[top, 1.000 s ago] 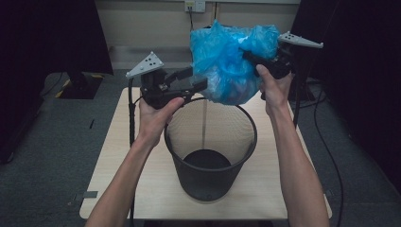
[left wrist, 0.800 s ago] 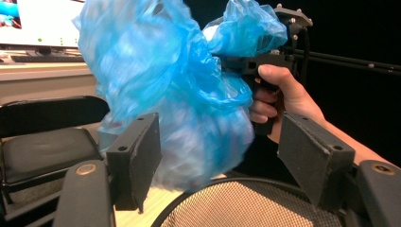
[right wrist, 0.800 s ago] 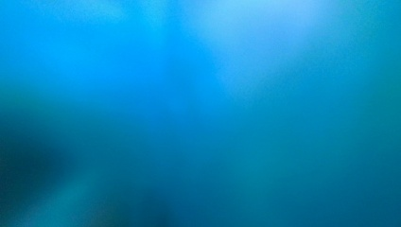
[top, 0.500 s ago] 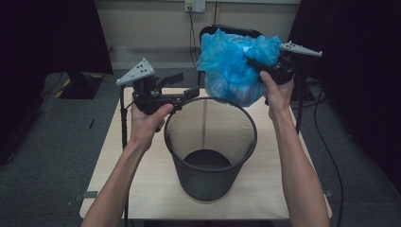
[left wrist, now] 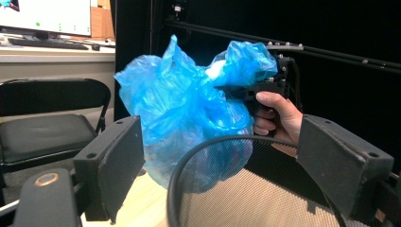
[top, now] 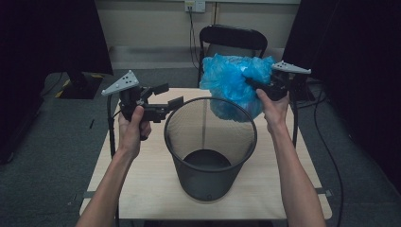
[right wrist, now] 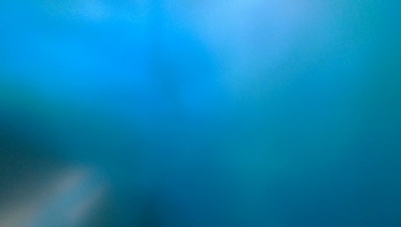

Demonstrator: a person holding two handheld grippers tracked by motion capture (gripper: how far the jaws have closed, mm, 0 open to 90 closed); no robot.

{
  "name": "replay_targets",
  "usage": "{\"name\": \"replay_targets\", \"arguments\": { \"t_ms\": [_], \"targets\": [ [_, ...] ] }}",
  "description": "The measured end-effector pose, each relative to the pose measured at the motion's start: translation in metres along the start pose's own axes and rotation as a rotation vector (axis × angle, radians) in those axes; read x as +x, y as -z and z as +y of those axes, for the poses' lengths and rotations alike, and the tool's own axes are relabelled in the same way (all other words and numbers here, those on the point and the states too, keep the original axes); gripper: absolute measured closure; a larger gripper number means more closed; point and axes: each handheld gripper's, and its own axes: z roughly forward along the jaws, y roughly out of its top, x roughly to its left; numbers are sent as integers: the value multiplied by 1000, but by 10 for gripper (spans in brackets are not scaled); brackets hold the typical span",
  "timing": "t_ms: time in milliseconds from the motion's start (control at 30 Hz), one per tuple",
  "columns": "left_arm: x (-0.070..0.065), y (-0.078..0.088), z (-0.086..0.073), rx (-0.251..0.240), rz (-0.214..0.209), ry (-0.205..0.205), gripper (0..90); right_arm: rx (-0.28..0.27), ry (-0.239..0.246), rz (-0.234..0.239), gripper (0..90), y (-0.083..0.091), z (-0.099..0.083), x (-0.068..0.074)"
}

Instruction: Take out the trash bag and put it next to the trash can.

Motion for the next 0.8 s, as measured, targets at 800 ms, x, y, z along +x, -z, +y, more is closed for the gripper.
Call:
{"name": "replay_targets", "arguments": {
  "t_ms": [800],
  "targets": [
    [32, 38, -71, 122, 161, 21, 155, 120, -50, -42, 846, -20, -78, -30]
  ]
}}
